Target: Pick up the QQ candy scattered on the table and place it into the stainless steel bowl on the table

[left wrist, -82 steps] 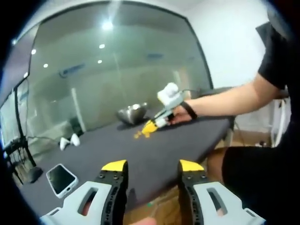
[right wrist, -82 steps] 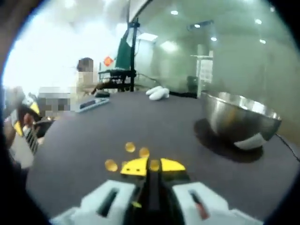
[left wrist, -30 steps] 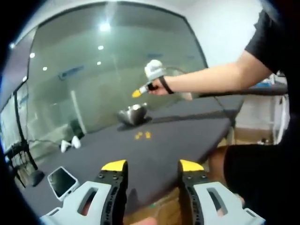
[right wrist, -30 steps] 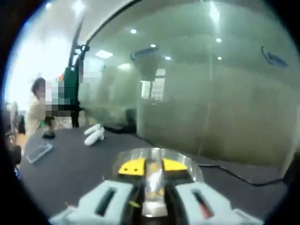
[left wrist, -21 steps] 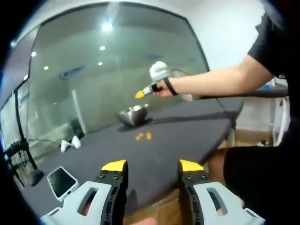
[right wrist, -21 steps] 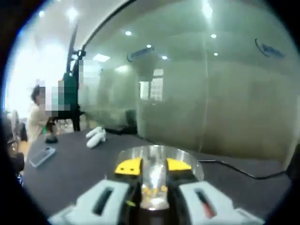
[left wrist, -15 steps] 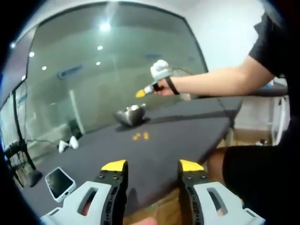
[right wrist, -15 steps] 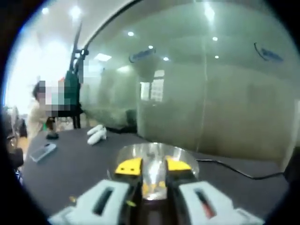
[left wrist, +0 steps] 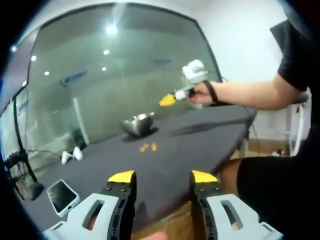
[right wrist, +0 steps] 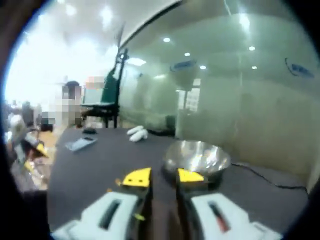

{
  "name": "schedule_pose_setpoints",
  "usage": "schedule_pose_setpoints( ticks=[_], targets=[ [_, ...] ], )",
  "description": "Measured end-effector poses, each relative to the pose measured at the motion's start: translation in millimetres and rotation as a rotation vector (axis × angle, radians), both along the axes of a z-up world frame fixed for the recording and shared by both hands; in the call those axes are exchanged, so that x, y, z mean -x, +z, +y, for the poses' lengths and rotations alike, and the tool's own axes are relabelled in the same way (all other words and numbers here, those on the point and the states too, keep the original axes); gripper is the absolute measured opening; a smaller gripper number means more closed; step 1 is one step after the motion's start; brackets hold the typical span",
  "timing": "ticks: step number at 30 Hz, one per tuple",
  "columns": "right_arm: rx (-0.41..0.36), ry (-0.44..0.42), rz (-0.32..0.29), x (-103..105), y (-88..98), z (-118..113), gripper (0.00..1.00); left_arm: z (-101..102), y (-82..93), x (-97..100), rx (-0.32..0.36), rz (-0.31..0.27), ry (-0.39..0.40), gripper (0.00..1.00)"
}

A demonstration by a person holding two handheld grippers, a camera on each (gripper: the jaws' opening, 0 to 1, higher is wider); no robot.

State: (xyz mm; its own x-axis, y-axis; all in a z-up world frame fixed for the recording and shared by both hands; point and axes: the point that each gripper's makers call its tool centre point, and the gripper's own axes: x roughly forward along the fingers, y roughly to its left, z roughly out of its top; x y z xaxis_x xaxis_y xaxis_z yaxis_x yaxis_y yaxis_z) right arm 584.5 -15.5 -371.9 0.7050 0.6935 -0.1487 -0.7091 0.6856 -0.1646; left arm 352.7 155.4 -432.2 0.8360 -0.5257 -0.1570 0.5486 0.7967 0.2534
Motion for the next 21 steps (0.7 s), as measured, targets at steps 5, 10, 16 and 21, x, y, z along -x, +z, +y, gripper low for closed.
schedule_pose_setpoints(
  ticks=[5,10,16,21],
  targets=[
    [-0.006,0.026,0.054,28.2,-31.3,-7.1,0.20,-1.6,6.0,2.0,0.010,-0.021,-0.008,0.44],
    [0.016,0.056,0.093,42.5,-55.9,-7.0,0.20,-1.8,4.6,2.4,0.004,-0.020,-0.009,0.44],
    [0.036,0.093,0.114,54.3,-71.4,5.1,0.20,-4.6,8.0,4.1,0.010,-0.030,-0.009,0.44],
    [0.097,0.145,0.133,65.8,-83.6,19.3,0.20,-2.4,-0.5,3.6,-0.010,-0.009,-0.012,0.44]
  ],
)
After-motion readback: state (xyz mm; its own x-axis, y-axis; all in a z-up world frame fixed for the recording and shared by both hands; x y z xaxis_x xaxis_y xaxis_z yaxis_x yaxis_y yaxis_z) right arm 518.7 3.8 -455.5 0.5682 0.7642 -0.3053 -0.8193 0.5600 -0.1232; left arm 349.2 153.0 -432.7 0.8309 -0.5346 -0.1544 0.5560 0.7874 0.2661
